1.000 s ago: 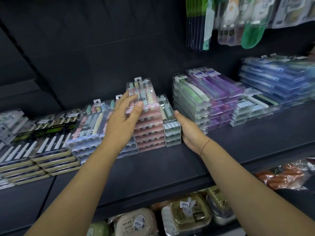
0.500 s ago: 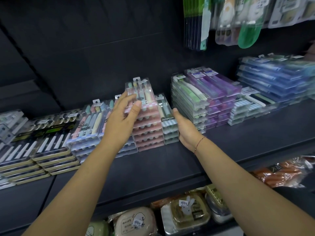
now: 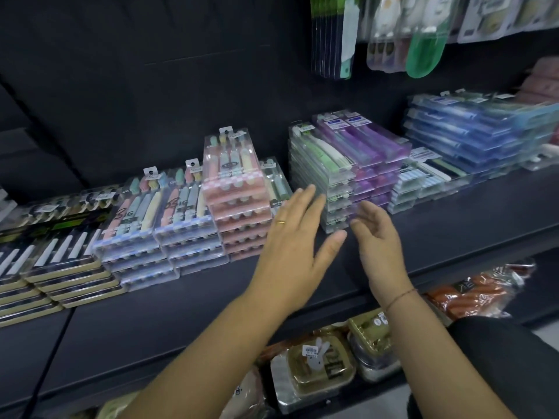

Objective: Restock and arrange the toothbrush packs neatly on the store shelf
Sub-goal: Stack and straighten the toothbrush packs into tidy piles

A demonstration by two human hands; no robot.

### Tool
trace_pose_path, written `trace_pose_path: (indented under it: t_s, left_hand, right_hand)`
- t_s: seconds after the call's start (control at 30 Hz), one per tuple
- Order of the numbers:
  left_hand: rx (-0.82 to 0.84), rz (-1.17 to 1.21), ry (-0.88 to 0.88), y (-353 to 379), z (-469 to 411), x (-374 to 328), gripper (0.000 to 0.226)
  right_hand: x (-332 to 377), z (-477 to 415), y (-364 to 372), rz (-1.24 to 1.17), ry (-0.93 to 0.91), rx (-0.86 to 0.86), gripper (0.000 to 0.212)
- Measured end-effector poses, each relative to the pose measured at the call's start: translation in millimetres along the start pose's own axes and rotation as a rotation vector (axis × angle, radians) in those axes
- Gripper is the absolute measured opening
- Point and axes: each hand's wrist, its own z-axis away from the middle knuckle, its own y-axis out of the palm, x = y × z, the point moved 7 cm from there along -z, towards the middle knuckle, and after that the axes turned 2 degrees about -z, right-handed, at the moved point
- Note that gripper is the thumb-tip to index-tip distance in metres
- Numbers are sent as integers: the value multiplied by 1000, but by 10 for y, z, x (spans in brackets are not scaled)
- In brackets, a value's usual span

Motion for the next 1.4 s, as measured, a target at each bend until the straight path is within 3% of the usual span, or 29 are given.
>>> trace_pose_path:
  t_s: [0.13,0.33,0.53,0.7,0.8,1.0,1.13,1.23,1.4]
  left_hand:
    - [65,-257,-114,336,-68,161,89]
    - [-32,-242,-106,377,1,211,81]
    - [-39,-238,-77,393,10,215,80]
    - [-69,-305,-58,391,27,234,75]
    - [-118,-355,-36,414,89,274,71]
    - [-143,-367,-30,426,155,338,71]
    - [-167,-315,-36,394,159,333,69]
    - [-197,-215,-54,332,162,328,68]
    - [-155,198,-166,250,25,184,79]
  right_hand:
    - [-35,-68,51,113,-14,46,40]
    - [-18,-74,163,107,23,161,42]
    - [-91,-273,460,-131,216,283,94]
    - [-111,-538,576,-157,235,303,100]
    - [-116,-586,633,-131,189,374,90]
    - [-119,-605,648,-107,172,419,90]
    - [-125,-695,674,-187,186,394,82]
    - [-53,-786,711,-223,179,353,91]
    - [147,-832,826,-218,148,401,79]
